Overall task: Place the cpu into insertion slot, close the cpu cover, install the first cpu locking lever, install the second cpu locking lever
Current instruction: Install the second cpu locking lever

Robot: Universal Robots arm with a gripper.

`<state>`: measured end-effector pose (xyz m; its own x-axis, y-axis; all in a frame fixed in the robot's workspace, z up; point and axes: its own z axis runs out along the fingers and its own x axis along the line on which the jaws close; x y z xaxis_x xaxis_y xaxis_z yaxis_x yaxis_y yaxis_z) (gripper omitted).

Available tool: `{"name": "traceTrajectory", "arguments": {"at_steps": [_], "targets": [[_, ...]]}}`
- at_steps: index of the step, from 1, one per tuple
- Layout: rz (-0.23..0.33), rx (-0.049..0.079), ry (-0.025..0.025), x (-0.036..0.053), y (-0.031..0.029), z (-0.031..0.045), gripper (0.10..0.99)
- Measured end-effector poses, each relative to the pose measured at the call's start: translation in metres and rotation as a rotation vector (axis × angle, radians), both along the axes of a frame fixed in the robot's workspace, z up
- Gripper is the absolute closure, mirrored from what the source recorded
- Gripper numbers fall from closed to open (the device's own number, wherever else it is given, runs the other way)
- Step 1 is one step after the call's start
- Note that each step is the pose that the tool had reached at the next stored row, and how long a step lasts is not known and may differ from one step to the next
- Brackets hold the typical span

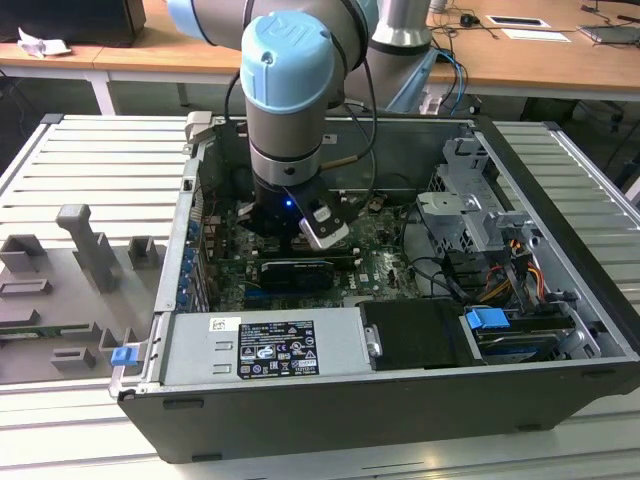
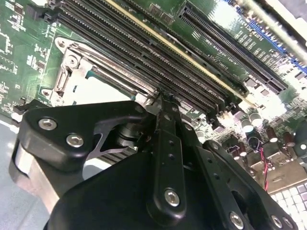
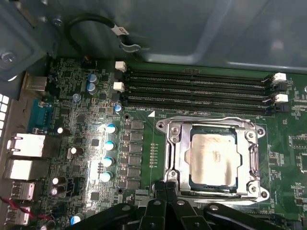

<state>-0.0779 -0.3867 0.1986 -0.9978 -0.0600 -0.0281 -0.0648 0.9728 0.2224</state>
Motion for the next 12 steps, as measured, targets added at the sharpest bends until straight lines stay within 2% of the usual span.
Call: {"name": "traceTrajectory", "arguments": {"at_steps": [4, 6, 8, 12], "targets": [[0.0, 0.004, 0.0, -0.002, -0.0001, 0.0004, 0.98], [0.0, 0.005, 0.0, -0.0021, 0.0, 0.0102, 0.98], [0.0, 0.005, 0.0, -0.0021, 0.0, 0.0156, 0.98], [0.0, 0.006, -0.0001, -0.0021, 0.0, 0.0192, 0.98]]}}
